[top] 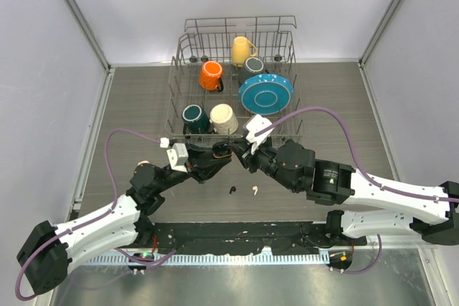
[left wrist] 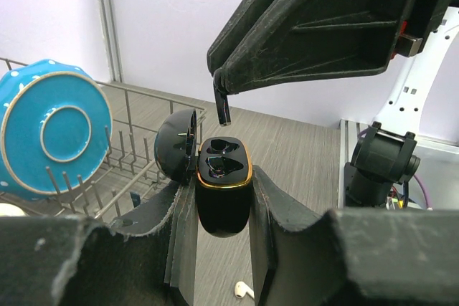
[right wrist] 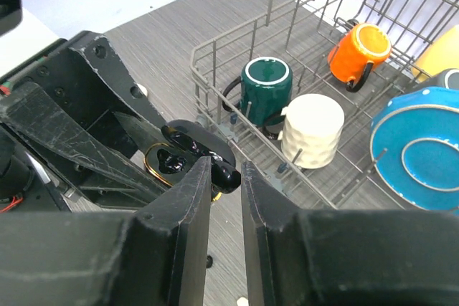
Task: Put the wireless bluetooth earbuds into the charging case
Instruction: Place the earbud in the charging case, then pick up the earbud from the center of the board.
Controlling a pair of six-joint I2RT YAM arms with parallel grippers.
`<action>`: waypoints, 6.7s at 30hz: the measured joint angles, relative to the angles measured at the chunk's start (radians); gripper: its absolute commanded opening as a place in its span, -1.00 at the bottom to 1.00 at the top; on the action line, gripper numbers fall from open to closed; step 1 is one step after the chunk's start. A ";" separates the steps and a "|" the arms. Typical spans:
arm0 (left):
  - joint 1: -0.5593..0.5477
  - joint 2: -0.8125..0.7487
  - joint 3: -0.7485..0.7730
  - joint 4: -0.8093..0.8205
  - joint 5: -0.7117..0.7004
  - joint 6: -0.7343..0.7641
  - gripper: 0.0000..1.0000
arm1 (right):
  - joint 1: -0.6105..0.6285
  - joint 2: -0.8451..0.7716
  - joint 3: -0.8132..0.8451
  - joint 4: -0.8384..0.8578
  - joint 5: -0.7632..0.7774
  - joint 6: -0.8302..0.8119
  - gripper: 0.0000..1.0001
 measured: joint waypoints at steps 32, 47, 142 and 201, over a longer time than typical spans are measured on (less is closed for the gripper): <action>0.000 0.000 0.000 -0.010 -0.034 -0.023 -1.00 | 0.018 0.071 0.023 -0.023 -0.040 -0.179 -0.99; -0.002 0.003 0.000 -0.009 -0.044 -0.019 -1.00 | 0.016 0.145 0.148 -0.175 -0.051 -0.068 0.10; -0.002 -0.451 -0.045 -0.375 -0.234 0.115 -1.00 | -0.236 0.682 0.022 -0.496 -0.345 1.569 -0.20; -0.002 -0.451 -0.055 -0.375 -0.243 0.133 -1.00 | -0.252 0.758 0.051 -0.497 -0.335 1.603 -0.59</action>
